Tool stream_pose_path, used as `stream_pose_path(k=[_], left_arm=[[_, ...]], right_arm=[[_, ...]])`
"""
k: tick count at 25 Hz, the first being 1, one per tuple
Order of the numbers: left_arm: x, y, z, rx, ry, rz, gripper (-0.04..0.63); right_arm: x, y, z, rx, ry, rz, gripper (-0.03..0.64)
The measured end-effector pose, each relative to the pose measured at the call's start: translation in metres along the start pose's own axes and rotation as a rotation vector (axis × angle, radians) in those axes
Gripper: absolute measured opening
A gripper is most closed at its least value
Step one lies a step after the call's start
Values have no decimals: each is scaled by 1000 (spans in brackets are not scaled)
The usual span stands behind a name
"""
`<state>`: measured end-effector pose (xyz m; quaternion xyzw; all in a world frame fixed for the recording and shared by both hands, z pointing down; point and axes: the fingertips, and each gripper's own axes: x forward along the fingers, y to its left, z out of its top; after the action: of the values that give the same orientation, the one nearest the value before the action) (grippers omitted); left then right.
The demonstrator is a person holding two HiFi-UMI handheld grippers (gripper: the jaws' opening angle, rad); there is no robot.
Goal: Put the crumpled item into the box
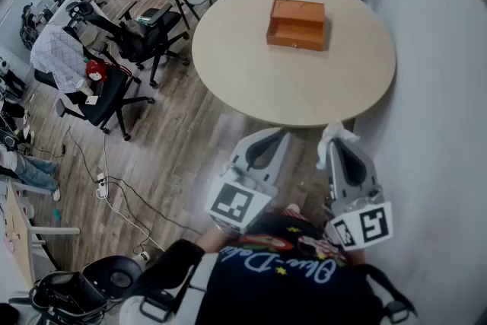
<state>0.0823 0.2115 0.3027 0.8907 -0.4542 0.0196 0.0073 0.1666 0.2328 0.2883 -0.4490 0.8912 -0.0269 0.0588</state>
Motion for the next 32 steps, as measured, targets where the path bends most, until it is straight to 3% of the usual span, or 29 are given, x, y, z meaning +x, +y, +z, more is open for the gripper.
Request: stream_pose_path(k=[8,15,20,32], left_arm=[[2,-20,0,20,-1,-11,-9],[-10,-13,-5,28,37,30,-9],[-5,-20,-9,54,37,10,-9],[18,-17,-7,41,9,-38,-9]], right_arm=[[-17,-15,-6,-24,-5,7,5],[-20,-17,-7,2,-13,15,5],[-17,-16,-18,17,-4,33,5],[-13,-38,-14,8,-6,-32,5]])
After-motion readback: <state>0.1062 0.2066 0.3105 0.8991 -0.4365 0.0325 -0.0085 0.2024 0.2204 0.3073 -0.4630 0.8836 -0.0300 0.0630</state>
